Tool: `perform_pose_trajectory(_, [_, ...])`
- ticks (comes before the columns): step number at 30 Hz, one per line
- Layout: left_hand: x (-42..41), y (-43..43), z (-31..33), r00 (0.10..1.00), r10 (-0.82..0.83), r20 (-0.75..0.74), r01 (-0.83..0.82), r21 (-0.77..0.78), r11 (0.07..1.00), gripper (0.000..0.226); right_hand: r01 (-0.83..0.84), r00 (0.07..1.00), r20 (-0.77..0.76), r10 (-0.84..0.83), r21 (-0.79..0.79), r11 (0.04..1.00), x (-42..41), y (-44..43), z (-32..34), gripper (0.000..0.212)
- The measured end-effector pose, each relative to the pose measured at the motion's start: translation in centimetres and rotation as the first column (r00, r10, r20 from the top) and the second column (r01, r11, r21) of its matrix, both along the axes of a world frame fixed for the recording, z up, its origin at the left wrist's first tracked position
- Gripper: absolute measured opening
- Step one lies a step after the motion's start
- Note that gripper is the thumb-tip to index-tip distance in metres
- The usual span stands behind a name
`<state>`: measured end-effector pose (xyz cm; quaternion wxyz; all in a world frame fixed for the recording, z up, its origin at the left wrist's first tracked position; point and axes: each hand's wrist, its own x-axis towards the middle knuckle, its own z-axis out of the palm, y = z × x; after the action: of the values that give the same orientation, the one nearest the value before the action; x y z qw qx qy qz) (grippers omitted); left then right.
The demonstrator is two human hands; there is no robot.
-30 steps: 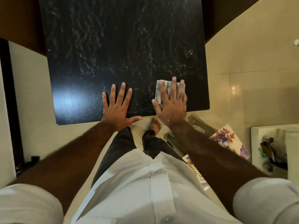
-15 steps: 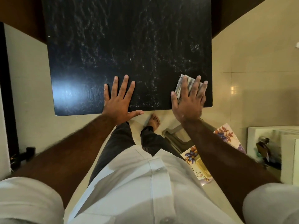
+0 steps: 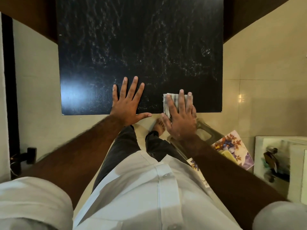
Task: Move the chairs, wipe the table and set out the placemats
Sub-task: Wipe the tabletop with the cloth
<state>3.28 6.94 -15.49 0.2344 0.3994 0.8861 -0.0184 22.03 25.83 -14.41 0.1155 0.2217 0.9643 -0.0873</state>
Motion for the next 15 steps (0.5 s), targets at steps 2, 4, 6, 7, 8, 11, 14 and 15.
perform_pose_trajectory(2, [0.0,0.0,-0.1,1.000,0.003,0.000,-0.003,0.002,1.000,0.131,0.082,0.997,0.012,-0.082,0.021,0.996,0.1,1.5,0.1,0.082])
perform_pose_trajectory(4, [0.1,-0.1,-0.2,1.000,0.005,-0.003,-0.005,0.011,1.000,0.131,0.150,0.988,0.021,-0.150,0.017,0.989,-0.7,2.2,0.1,0.081])
perform_pose_trajectory(6, [0.1,-0.2,-0.2,1.000,0.007,0.003,-0.007,0.014,1.000,0.132,0.214,0.977,0.012,-0.214,0.014,0.977,-2.4,2.0,0.2,0.082])
perform_pose_trajectory(7, [0.1,-0.1,-0.1,1.000,0.006,0.008,-0.006,0.013,1.000,0.133,0.237,0.971,0.006,-0.237,0.020,0.971,-3.4,1.6,0.2,0.082])
perform_pose_trajectory(8, [0.2,-0.2,-0.1,1.000,0.006,0.009,-0.006,0.011,1.000,0.133,0.242,0.970,-0.001,-0.242,0.027,0.970,-4.5,1.0,0.2,0.082])
perform_pose_trajectory(11, [0.4,-1.1,0.1,1.000,0.014,-0.011,-0.013,0.016,1.000,0.134,0.144,0.989,-0.015,-0.144,0.010,0.990,-7.5,-1.9,0.0,0.083])
perform_pose_trajectory(14, [0.6,-3.2,0.0,0.998,0.022,-0.064,-0.020,0.030,0.999,0.132,-0.010,1.000,-0.025,0.009,-0.020,1.000,-8.6,-5.4,-0.2,0.084])
perform_pose_trajectory(15, [0.5,-4.1,-0.1,0.997,0.029,-0.073,-0.027,0.033,0.999,0.131,-0.052,0.998,-0.027,0.051,-0.031,0.998,-8.5,-6.4,-0.2,0.084])
